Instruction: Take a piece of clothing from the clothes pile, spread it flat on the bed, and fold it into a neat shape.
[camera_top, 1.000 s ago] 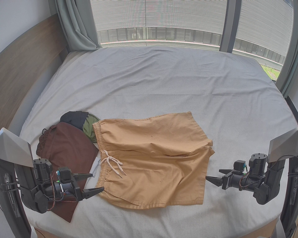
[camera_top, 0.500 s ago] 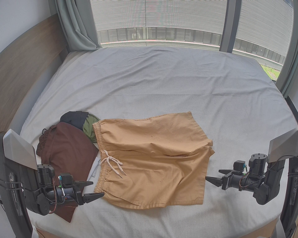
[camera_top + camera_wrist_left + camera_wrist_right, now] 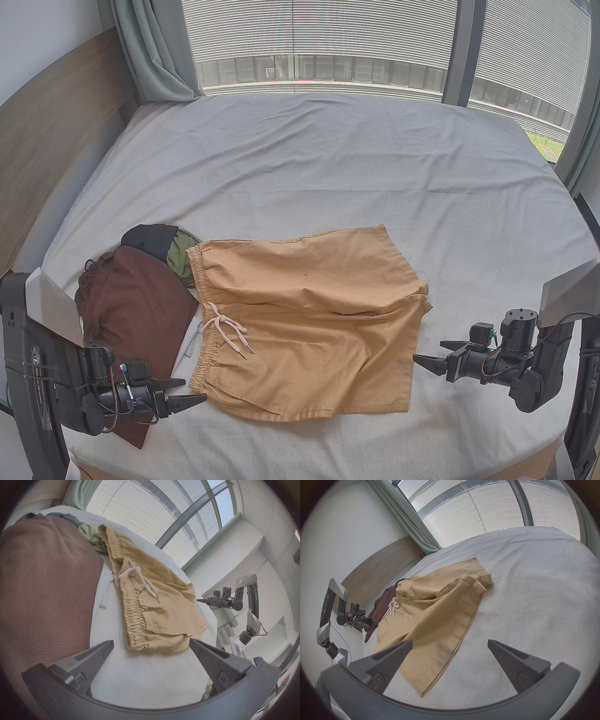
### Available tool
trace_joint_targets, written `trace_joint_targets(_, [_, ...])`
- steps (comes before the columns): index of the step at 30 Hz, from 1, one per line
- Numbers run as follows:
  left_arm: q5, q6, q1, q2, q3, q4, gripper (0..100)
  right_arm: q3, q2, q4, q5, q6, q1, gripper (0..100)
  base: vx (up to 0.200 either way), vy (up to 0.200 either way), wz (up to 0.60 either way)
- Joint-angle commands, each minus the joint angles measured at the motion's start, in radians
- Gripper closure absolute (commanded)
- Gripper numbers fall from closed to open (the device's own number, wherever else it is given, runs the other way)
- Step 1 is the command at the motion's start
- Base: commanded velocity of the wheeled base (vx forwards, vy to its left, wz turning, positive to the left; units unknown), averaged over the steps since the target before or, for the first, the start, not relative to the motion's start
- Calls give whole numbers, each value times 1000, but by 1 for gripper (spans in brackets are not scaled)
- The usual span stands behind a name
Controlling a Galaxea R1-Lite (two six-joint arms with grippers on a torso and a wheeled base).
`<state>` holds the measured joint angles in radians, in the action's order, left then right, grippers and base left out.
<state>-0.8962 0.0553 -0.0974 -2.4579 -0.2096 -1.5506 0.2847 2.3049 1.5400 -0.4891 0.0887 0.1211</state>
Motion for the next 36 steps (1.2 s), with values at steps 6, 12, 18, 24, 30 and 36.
trace_joint_targets(6, [6, -167, 31, -27, -22, -2, 0, 2, 5, 0, -2, -1, -1, 0, 0, 0, 0])
trace_joint_targets(12, [49, -290, 53, -24, -60, -2, 0, 4, 4, 0, -2, 0, -1, 0, 0, 0, 0])
trace_joint_targets(18, [54, -319, 56, -30, -86, -2, 0, 4, 2, 0, 0, 0, -1, 0, 0, 0, 0])
trace_joint_targets(24, [54, -321, 64, -32, -86, -2, 0, 2, -1, 0, 0, 0, -1, 0, 0, 0, 0])
trace_joint_targets(30, [54, -325, 65, -33, -86, -2, 100, -5, 1, 0, -2, 0, 0, 0, 0, 0, 0])
trace_joint_targets(36, [54, -318, 65, -46, -88, -2, 100, -58, -1, 0, -45, -1, 3, 0, 0, 0, 0])
